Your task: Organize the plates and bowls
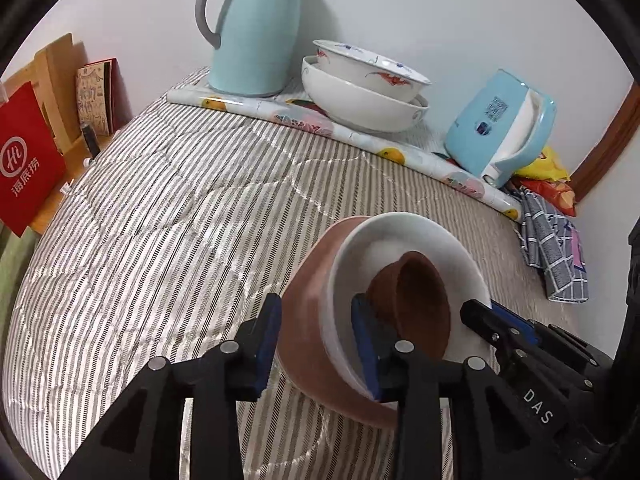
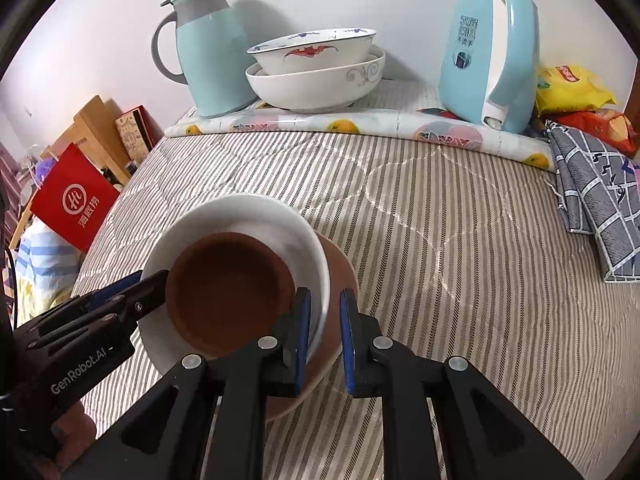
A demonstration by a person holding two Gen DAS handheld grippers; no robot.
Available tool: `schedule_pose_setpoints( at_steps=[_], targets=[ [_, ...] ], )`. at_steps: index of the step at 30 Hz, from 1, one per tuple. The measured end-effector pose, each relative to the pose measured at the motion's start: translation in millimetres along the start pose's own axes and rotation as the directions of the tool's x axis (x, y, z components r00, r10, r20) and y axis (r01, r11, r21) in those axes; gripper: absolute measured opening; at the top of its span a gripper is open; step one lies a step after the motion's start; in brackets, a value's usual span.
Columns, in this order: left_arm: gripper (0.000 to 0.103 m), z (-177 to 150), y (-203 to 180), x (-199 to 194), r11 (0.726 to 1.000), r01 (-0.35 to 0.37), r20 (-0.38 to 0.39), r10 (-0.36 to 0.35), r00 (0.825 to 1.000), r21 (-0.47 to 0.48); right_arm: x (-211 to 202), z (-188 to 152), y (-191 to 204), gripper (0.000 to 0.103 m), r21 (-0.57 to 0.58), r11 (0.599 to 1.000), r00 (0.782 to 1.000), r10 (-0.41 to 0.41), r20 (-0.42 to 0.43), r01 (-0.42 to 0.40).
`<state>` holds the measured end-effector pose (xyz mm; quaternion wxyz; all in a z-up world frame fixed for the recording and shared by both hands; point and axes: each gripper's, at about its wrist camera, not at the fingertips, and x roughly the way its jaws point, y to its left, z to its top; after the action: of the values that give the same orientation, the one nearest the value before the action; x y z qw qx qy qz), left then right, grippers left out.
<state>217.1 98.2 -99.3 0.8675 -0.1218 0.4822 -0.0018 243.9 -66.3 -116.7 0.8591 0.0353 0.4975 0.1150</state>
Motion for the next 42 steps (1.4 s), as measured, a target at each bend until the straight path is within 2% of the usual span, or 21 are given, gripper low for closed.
schedule_pose_setpoints(
  at_steps=[1,4,7,9,14,17,25,31,34,42],
  targets=[
    [0.035,-0.6,-0.4,-2.5,1.0,0.0,0.006,0.0,1.0,0.001,-2.3,-0.9,0.3,0.016,-0.004,1.0,1.0,-0.002,0.003,0.002],
    [0.046,-2.7,-2.9,-12.7,1.0,0.004,0.027,-0.005,1.0,0.011,-10.5,-5.6,0.8,0.023,-0.018,1.0,1.0,-0.02,0.016,0.02],
    [0.048,-8.4,-6.6,-23.8,0.999,0.019,0.044,-0.02,0.999,0.029,-19.8,-10.6,-3.9,0.031,-0.005,1.0,1.0,-0.016,0.025,0.017],
    [0.055,-11.9,-9.5,-30.1,0.999,0.017,0.06,-0.019,0.998,0.042,-27.2,-14.7,-7.5,0.039,-0.001,1.0,0.999,-0.017,0.03,0.017],
    [0.063,-21.1,-19.6,-49.8,0.997,-0.011,0.101,0.003,0.995,0.076,-45.4,-25.0,-13.2,0.041,-0.008,0.998,0.997,-0.059,0.048,0.06],
    [0.07,-24.9,-26.1,-61.2,0.996,-0.02,0.129,0.009,0.992,0.083,-61.3,-33.0,-21.3,0.05,0.013,0.996,0.993,-0.089,0.073,0.088],
    [0.075,-39.2,-48.6,-89.2,0.995,0.002,0.165,-0.018,0.986,0.099,-101.0,-55.9,-39.8,0.052,0.029,0.985,0.98,-0.17,0.1,0.168],
    [0.076,-55.0,-63.5,-110.6,0.995,0.0,0.201,-0.02,0.979,0.097,-126.3,-75.2,-53.5,0.055,0.091,0.984,0.982,-0.164,0.098,0.155],
    [0.083,-64.1,-68.6,-123.1,0.994,-0.014,0.242,-0.012,0.97,0.105,-138.4,-85.6,-56.9,0.056,0.106,0.983,0.981,-0.161,0.107,0.15],
    [0.089,-94.3,-80.5,-147.8,0.991,-0.027,0.275,-0.009,0.961,0.129,-171.8,-117.1,-66.8,0.079,0.154,0.975,0.969,-0.185,0.163,0.16]
  ],
)
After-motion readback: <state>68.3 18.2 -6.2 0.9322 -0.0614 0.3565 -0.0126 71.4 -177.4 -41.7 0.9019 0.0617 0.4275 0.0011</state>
